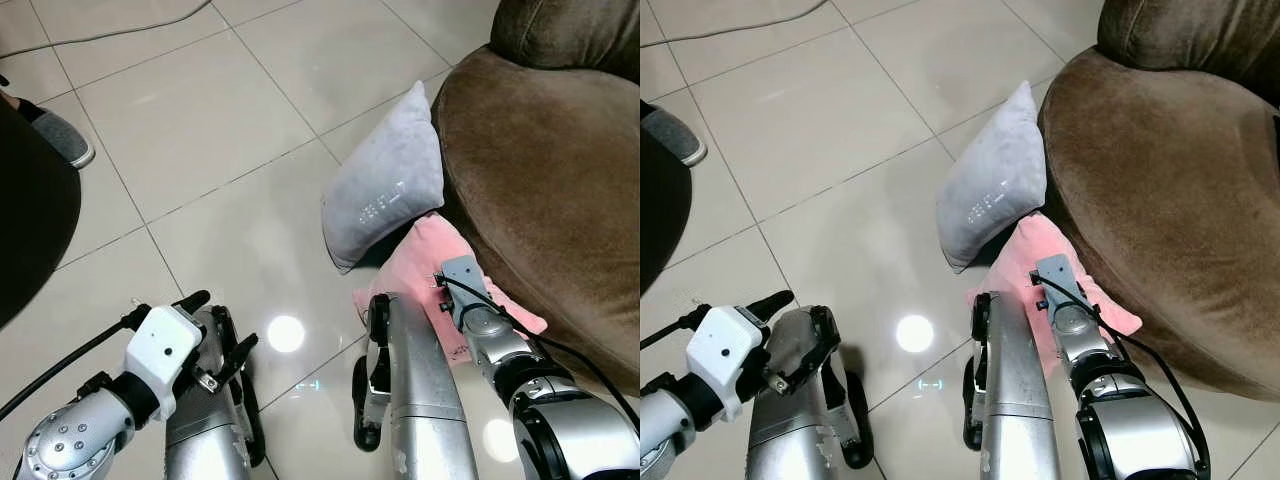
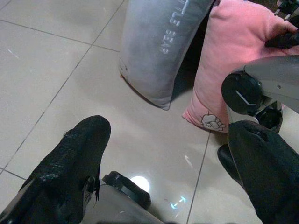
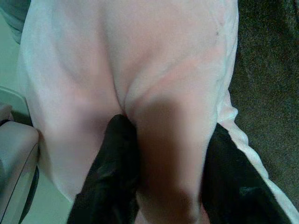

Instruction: Move the pillow to the sofa from floor

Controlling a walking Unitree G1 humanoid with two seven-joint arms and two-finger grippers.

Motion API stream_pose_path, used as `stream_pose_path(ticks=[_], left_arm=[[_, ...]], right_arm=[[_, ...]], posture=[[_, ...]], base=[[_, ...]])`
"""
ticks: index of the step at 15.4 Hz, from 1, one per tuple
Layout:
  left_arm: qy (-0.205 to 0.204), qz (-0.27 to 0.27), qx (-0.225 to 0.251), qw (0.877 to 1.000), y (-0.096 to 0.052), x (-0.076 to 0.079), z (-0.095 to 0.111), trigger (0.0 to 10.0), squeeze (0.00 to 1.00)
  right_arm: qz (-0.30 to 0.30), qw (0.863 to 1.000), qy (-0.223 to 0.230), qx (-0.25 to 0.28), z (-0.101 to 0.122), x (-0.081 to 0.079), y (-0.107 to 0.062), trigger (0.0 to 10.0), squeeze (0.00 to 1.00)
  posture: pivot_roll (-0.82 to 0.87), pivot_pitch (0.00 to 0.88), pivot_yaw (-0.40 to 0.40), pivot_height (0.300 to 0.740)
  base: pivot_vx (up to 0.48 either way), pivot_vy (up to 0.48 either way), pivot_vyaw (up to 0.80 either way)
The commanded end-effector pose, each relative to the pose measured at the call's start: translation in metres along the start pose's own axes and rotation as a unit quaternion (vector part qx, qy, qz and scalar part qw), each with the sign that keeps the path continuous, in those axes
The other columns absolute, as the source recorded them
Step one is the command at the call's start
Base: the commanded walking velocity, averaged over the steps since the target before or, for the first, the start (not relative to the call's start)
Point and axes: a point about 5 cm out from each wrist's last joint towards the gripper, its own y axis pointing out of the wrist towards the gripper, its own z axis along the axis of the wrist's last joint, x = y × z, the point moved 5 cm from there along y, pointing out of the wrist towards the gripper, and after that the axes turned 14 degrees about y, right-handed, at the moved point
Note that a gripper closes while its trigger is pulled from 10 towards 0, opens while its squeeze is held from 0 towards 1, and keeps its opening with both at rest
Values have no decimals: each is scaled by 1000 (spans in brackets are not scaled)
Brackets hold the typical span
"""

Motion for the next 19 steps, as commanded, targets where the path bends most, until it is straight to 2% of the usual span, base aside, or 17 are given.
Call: stream_pose_path(ticks=[1, 5, 6, 7, 8, 9, 11, 13, 14, 15, 16, 18, 19], left_arm=[[-8, -9, -9, 1000, -1, 7, -5, 10000, 0], [-12, 2, -11, 1000, 1, 7, -7, 10000, 0], [-12, 8, -12, 1000, 4, 7, -9, 10000, 0], [-8, 21, -11, 1000, 6, 4, -9, 10000, 0], [-7, 26, -11, 1000, 6, 3, -9, 10000, 0], [-8, 48, -10, 999, 11, -4, -10, 10000, 0], [-14, 89, -8, 996, 17, -14, -13, 10000, 0], [-9, 110, -5, 994, 21, -19, -13, 10000, 0], [-10, 119, 3, 993, 25, -22, -10, 10000, 0], [-9, 138, 16, 990, 32, -28, -4, 10000, 0], [-7, 146, 21, 989, 34, -30, -2, 10000, 0], [-5, 182, 30, 983, 39, -43, 3, 10000, 0], [-6, 189, 32, 982, 39, -44, 5, 10000, 0]], right_arm=[[5, 1000, -5, -27, -18, -1, -2, 0, 0], [19, 999, -7, -25, -19, -10, -3, 0, 0], [27, 999, 15, -18, -16, -15, -3, 0, 0], [36, 997, 62, -1, -7, -19, -3, 0, 0], [39, 996, 75, 5, -5, -20, -3, 0, 0], [51, 994, 92, 29, 3, -23, -3, 0, 0], [70, 988, 116, 74, 11, -23, -8, 0, 0], [66, 981, 140, 116, 12, -12, -17, 0, 0], [56, 975, 154, 149, 20, 1, -27, 0, 0], [43, 964, 176, 193, 36, 24, -48, 0, 0], [44, 961, 173, 213, 44, 32, -58, 0, 0], [46, 945, 166, 279, 81, 54, -90, 0, 0], [48, 939, 163, 298, 93, 59, -99, 0, 0]], posture=[[45, 333, -54, 510], [45, 292, -64, 510], [44, 269, -67, 510], [42, 252, -70, 510], [42, 252, -70, 510], [38, 188, -78, 510], [27, 147, -73, 510], [8, 97, -61, 510], [-1, 70, -55, 510], [-9, 40, -56, 510], [-9, 36, -58, 510], [-18, 8, -62, 510], [-21, 3, -61, 510]], base=[[0, 0, 0], [0, 0, 0], [0, 0, 0], [0, 0, 0], [0, 0, 0], [0, 0, 0], [0, 0, 0], [0, 0, 0], [0, 0, 0], [0, 0, 0], [0, 0, 0], [0, 0, 0], [0, 0, 0]])
